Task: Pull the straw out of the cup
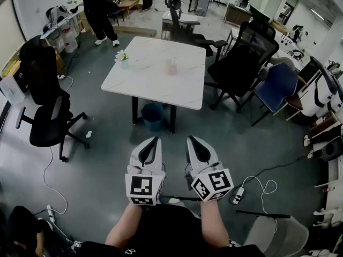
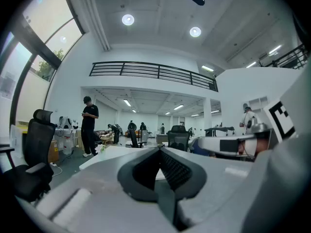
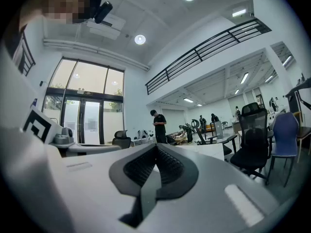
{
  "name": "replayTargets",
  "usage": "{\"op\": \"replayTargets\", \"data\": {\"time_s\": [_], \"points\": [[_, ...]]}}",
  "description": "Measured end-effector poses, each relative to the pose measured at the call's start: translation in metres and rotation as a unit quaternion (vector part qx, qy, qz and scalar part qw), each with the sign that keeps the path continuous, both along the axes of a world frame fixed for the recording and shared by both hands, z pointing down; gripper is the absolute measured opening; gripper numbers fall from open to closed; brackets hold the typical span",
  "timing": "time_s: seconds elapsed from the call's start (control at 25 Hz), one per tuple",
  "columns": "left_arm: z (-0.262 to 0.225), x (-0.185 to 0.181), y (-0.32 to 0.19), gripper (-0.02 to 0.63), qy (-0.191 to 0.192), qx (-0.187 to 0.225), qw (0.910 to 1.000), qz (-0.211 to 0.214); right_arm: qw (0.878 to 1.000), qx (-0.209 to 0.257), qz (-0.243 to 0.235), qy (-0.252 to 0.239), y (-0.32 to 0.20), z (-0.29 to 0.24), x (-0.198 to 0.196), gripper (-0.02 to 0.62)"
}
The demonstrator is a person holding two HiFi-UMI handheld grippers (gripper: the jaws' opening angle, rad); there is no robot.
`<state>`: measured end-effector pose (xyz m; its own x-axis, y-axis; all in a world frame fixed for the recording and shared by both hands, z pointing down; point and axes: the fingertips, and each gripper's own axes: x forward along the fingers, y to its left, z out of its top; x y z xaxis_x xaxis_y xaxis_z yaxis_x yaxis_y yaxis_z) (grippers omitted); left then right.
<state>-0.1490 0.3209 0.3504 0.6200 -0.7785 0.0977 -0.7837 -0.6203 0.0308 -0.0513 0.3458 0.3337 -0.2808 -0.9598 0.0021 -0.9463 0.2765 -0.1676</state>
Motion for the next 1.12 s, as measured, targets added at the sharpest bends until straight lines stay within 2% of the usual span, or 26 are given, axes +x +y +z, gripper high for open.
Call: {"op": "replayTargets", "data": {"time_s": [0.36, 0.68, 0.88, 1.12], "points": [[0.005, -0.013, -0.025, 0.001, 0.007, -0.008, 0.9999, -0.003, 1.0, 0.0, 0.012, -0.012, -0.026, 0.004, -0.006, 0.002], [0.019, -0.036, -0.068, 0.0, 0.01, -0.024, 0.9995, -0.017, 1.0, -0.01, 0.013, -0.006, -0.064, 0.011, -0.023, 0.003], [0.028, -0.021, -0.091, 0.0, 0.017, -0.037, 0.9991, -0.008, 0.999, -0.026, 0.033, -0.01, -0.086, 0.025, 0.001, 0.002], [0.046, 0.004, -0.149, 0.0, -0.002, -0.039, 0.9992, -0.01, 0.999, -0.029, 0.033, -0.018, -0.147, 0.038, 0.031, 0.002]]}}
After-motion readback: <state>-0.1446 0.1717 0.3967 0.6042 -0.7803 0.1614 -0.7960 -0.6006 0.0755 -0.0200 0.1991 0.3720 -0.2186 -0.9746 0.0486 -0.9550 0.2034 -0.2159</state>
